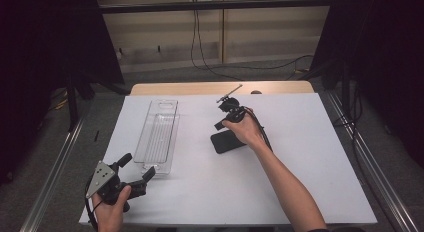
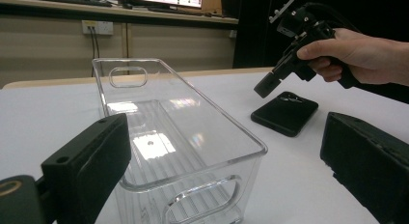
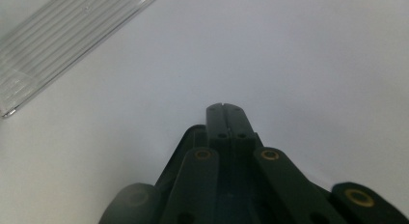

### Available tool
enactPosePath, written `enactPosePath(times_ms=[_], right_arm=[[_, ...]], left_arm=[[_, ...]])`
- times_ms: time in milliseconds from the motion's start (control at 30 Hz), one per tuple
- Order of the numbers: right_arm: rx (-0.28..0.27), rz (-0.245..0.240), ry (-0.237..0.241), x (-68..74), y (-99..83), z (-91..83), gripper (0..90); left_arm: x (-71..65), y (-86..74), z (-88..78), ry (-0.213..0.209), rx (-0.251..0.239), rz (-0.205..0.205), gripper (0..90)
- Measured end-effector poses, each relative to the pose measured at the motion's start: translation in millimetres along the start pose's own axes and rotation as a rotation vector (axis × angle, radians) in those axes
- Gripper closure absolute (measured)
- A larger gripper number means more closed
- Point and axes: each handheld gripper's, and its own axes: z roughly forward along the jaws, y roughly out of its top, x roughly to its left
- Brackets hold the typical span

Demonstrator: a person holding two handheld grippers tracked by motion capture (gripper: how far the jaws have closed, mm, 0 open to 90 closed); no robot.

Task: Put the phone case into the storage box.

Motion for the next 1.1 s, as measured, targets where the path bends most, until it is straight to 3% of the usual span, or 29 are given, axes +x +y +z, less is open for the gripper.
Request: enactPosePath(times_ms=[300,467,1100], right_arm=[[0.034,0.009,0.015,0.2,3.8,15.7,90.0],[0.069,-0.010,0.010,2.4,8.7,22.0,90.0],[0.082,0.000,0.033,4.7,3.1,33.2,90.0]], left_arm=[[-0.1,-0.2,0.6,-0.003,0.007,0.006,3.9],[1.3,-0.5,0.3,0.003,0.006,-0.001,4.0],[2.3,-0.7,0.2,0.001,0.015,0.011,4.0]])
